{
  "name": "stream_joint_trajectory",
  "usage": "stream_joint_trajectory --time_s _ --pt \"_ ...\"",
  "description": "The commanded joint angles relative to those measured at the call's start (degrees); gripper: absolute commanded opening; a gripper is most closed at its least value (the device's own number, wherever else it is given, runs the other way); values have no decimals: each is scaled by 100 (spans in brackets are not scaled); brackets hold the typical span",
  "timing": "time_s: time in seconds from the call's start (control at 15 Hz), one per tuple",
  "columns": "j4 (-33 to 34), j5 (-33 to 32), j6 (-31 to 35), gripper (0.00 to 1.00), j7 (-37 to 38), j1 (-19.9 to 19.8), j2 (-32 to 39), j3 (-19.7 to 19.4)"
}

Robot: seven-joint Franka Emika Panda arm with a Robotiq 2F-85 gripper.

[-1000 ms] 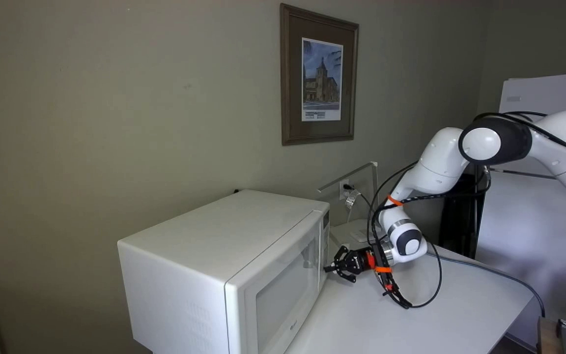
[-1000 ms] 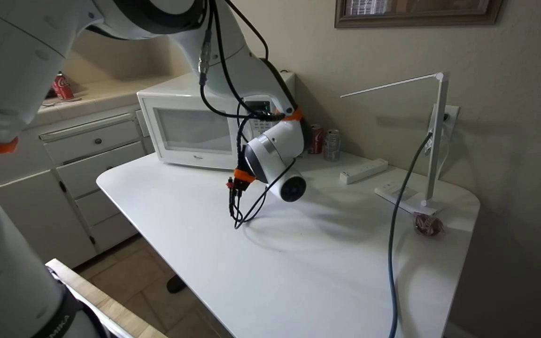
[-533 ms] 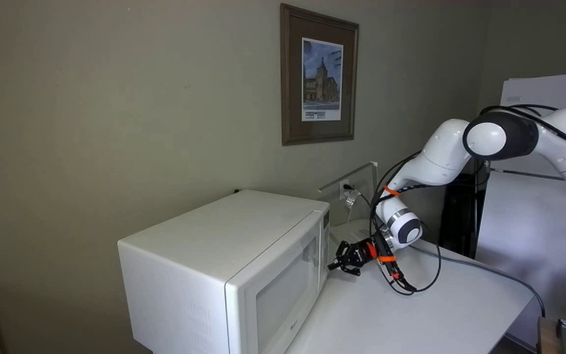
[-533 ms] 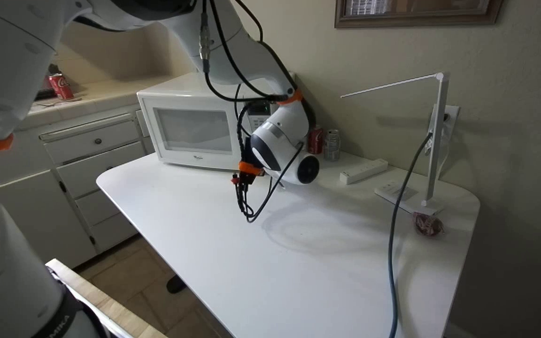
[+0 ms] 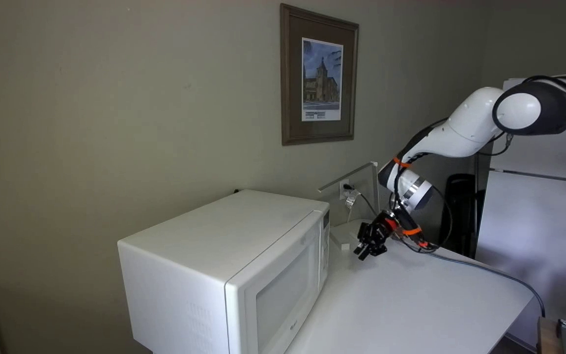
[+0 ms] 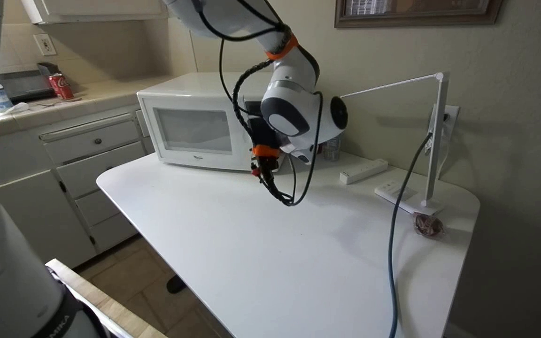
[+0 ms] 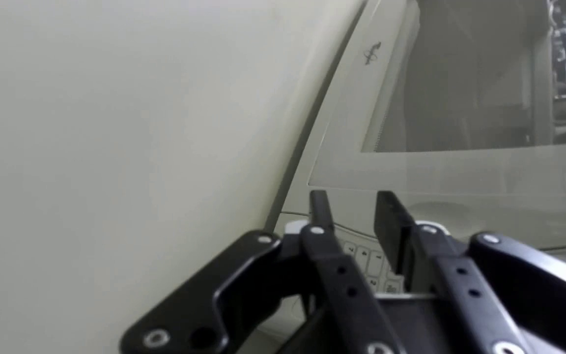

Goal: Press a button on the bottom part of the microwave

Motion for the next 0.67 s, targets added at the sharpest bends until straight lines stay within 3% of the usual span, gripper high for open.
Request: stream_joint_trajectory --time_s 0.0,0.33,0.6 --pt "-566 -1244 249 62 17 17 -976 53" --pt "-933 -3025 487 99 312 5 -2116 210" --pt "-1279 -4144 949 100 435 3 -3087 405"
